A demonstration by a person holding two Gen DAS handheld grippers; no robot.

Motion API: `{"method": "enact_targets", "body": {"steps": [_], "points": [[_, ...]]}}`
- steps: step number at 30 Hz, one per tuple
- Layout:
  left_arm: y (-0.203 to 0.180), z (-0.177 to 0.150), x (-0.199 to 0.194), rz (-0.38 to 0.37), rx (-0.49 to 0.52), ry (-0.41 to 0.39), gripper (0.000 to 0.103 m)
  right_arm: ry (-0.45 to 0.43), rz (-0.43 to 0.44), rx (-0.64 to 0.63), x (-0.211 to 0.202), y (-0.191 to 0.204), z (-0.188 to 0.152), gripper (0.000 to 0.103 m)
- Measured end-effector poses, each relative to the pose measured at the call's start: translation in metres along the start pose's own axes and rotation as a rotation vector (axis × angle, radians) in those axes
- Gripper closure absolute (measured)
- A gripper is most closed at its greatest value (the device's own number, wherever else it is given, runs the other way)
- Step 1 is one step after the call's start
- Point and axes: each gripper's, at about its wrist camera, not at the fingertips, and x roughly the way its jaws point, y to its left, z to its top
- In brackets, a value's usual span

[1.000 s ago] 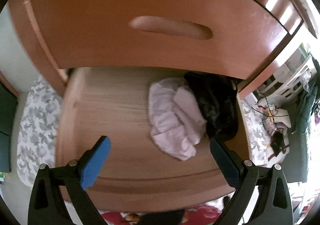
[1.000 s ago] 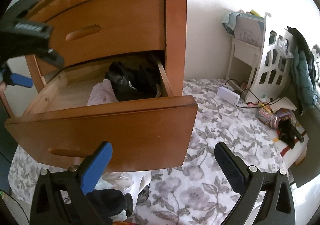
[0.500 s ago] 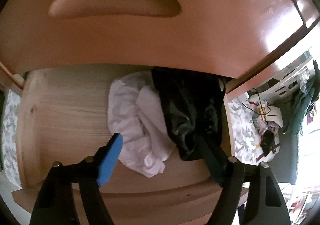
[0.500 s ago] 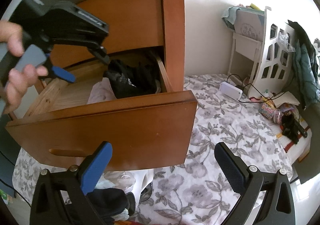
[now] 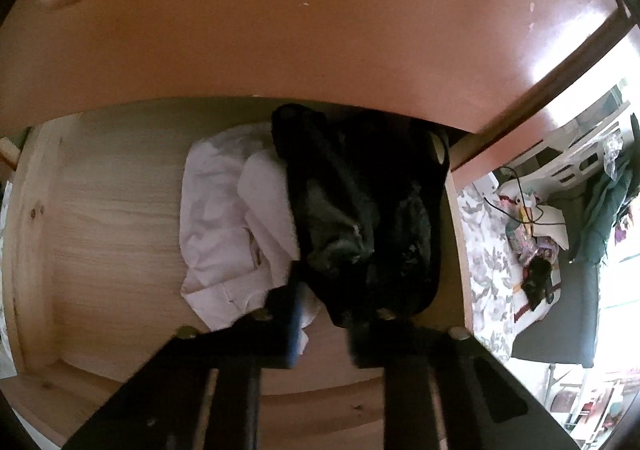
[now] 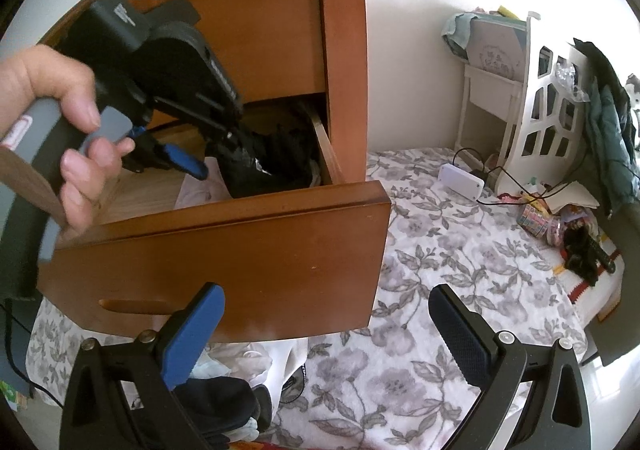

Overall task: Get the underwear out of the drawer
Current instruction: 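Close the left tool on the black cloth in the drawer, then lift the black cloth up out of the drawer with the left tool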

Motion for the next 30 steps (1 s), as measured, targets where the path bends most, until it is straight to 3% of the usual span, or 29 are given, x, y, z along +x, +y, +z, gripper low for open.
{"method": "enact_targets", "body": {"steps": [14,21,30], "points": [[0.002,-0.003,-0.052,-0.097,0.07,-0.187,0.097,-0.02,-0.02,-0.001,-0.004,0.001,-0.001,0.0],[0.011,-0.006,-0.1,-0.155,0.087,-0.311,0.097,-0.043,-0.039,-0.003,-0.009,0.002,-0.001,0.0],[0.032,-0.026,-0.149,-0.171,0.104,-0.409,0.097,-0.077,-0.071,-0.018,-0.014,0.005,0.0,0.0]]}}
